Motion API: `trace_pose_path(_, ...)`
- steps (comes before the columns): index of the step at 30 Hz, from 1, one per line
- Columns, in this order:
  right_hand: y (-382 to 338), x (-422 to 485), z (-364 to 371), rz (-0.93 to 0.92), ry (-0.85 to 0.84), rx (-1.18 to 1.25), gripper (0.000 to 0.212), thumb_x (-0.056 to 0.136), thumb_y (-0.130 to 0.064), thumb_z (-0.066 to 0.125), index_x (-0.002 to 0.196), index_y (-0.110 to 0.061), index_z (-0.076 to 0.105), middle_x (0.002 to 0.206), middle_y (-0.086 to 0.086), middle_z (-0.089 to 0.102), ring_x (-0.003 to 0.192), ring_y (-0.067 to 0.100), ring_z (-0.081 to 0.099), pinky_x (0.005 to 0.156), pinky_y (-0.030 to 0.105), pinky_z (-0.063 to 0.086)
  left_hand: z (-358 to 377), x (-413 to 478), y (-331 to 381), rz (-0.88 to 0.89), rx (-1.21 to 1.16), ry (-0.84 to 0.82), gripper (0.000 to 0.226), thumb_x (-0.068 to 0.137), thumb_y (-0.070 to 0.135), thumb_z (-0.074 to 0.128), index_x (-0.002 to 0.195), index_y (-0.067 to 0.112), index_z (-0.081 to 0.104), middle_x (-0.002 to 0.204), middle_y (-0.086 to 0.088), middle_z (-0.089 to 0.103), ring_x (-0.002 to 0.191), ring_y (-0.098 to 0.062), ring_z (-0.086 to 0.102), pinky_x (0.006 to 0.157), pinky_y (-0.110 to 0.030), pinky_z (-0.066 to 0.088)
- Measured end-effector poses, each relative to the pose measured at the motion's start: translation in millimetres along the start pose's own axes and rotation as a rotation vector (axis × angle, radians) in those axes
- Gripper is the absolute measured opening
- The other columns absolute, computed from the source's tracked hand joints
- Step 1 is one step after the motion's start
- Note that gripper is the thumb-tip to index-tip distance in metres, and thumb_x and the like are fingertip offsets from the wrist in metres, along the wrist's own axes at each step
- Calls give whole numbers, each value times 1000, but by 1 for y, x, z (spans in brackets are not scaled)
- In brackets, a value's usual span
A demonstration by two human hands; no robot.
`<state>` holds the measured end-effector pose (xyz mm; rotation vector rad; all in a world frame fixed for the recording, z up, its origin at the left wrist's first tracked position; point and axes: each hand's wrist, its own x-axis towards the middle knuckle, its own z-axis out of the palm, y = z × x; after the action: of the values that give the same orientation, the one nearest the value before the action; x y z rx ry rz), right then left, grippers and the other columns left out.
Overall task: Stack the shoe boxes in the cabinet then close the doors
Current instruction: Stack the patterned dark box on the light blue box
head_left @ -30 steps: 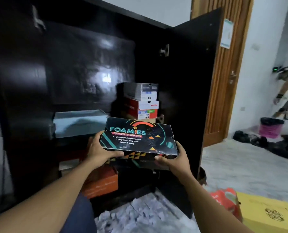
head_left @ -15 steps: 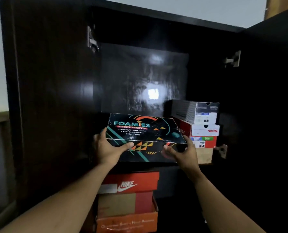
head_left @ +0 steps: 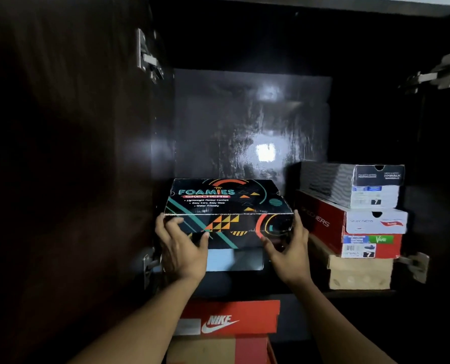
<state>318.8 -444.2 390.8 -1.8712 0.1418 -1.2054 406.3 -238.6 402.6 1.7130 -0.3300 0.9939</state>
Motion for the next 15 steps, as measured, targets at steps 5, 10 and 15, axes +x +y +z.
trace_pose_path(5, 8, 23, 17, -51, -64, -60, 103, 80, -25, 82, 158, -29, 15, 146, -6, 32, 136, 12, 43, 116, 35, 36, 9, 11, -15, 12, 127, -60, 80, 70, 27, 86, 136, 20, 42, 162, -5, 8, 139, -37, 33, 95, -49, 50)
trace_pose_path(10, 18, 36, 28, -35, -100, -143, 97, 80, -27, 83, 157, -22, 23, 156, 0, 30, 136, 3, 35, 108, 17, 29, 18, 22, -29, 83, 226, -168, 84, 85, 38, 71, 155, 31, 25, 165, 7, -18, 154, -24, 3, 90, -42, 53)
trace_pose_path(15, 31, 51, 28, -36, -170, -219, 99, 81, -18, 81, 159, -16, 20, 161, 4, 26, 135, -1, 27, 97, -9, 14, 29, 27, -44, 77, 342, -257, 82, 90, 45, 61, 158, 31, 18, 165, 3, -19, 153, -22, -12, 116, -46, 33)
